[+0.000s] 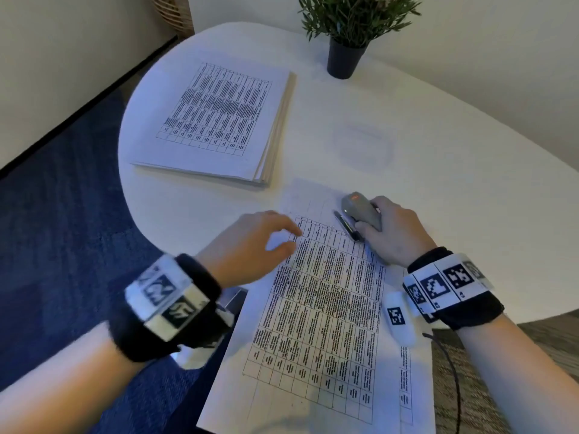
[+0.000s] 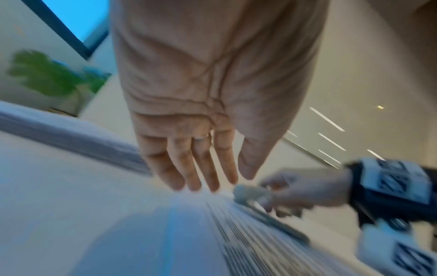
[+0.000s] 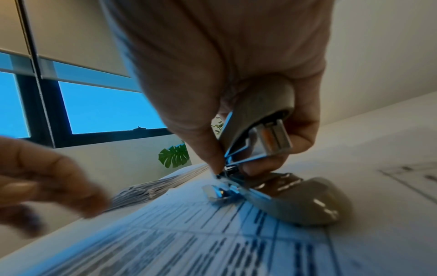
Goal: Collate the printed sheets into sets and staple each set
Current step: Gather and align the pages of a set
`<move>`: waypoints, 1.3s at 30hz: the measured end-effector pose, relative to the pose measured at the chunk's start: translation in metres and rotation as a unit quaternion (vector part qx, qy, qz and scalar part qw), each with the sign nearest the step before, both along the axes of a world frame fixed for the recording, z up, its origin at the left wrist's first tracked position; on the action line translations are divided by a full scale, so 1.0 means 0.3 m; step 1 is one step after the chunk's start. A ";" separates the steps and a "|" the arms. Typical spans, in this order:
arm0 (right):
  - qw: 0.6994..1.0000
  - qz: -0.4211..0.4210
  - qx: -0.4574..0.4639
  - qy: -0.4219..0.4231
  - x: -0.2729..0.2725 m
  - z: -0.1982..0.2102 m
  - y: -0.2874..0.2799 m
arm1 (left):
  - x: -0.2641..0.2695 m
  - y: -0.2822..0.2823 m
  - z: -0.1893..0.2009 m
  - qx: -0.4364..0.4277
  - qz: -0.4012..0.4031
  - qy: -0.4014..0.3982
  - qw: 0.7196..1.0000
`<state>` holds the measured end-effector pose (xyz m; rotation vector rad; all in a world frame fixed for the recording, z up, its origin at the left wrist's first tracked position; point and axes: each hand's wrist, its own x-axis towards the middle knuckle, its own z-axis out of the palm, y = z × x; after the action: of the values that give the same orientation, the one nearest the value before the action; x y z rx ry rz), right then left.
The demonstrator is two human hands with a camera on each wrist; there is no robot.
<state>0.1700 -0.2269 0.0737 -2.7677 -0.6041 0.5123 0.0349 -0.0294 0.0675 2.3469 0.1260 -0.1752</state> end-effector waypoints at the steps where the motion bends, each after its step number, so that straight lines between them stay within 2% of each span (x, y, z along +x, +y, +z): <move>1: 1.000 -0.006 -0.005 0.000 0.011 -0.002 0.010 | 0.032 -0.038 -0.020 0.021 -0.021 -0.014 0.999; 7: 0.999 -0.026 -0.022 -0.007 0.045 -0.013 0.051 | 0.220 -0.104 -0.053 0.186 -0.048 0.016 0.981; 11: 0.999 -0.032 -0.019 -0.014 0.047 -0.021 0.060 | 0.265 -0.082 -0.059 0.231 -0.040 0.054 0.971; 13: 0.999 -0.035 -0.017 -0.011 0.043 -0.024 0.064 | 0.261 -0.078 -0.056 0.230 -0.032 0.047 0.971; 21: 1.000 -0.023 -0.021 -0.003 0.042 -0.011 0.079 | 0.188 -0.107 -0.058 0.115 -0.003 0.050 0.992; 31: 0.997 0.031 -0.071 -0.027 0.034 0.020 0.112 | 0.166 -0.122 -0.032 0.117 -0.011 0.069 0.991; 34: 0.994 0.015 -0.099 -0.048 -0.003 0.017 0.139 | 0.173 -0.124 -0.028 0.129 -0.013 0.076 0.989; 39: 0.994 -0.066 -0.085 -0.028 -0.064 -0.040 0.168 | 0.175 -0.142 -0.021 0.143 -0.002 0.067 0.987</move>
<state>0.1509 -0.1763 0.0616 -2.9670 -0.4014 0.4794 0.0875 -0.0719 0.0613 2.6200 0.2248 -0.3377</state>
